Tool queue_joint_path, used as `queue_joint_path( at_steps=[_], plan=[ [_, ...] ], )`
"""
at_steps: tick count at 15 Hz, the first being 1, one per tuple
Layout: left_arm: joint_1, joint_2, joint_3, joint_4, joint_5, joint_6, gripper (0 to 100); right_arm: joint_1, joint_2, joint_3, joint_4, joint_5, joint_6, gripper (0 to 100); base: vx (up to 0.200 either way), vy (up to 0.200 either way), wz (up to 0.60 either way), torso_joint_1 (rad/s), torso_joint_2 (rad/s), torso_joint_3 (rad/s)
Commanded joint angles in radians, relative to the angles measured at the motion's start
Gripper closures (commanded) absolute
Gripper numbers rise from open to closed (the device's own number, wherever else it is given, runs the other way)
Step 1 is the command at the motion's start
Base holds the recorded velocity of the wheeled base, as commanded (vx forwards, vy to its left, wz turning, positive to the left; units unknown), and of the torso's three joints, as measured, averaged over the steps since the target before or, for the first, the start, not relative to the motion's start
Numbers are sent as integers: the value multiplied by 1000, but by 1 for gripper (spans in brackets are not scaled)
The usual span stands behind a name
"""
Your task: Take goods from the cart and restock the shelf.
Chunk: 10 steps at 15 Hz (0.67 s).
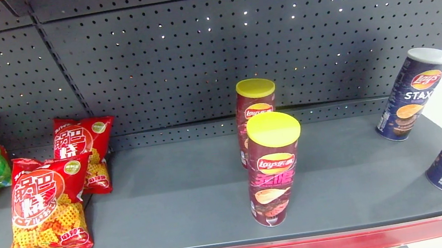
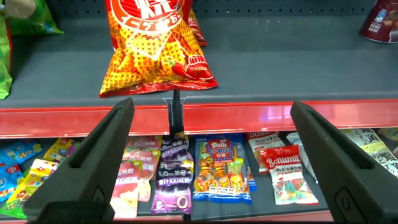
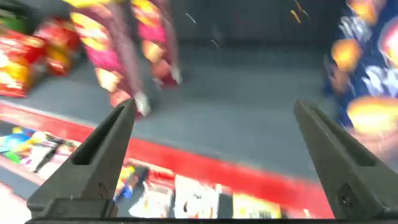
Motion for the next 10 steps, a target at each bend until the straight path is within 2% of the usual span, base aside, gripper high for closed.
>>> queue_joint_path(
  at_steps=[1,2,6,10],
  plan=[
    [0,0,0,0,0,0,0,1,-65,-1,73,-40,-4,0,0,0,0,0,0,0],
    [0,0,0,0,0,0,0,3,-128,1,203,-101,-7,0,0,0,0,0,0,0],
    [0,0,0,0,0,0,0,-3,-235,-4,403,-206,-12,0,0,0,0,0,0,0],
    [0,0,0,0,0,0,0,-8,-295,-8,415,-296,-13,0,0,0,0,0,0,0]
  ],
)
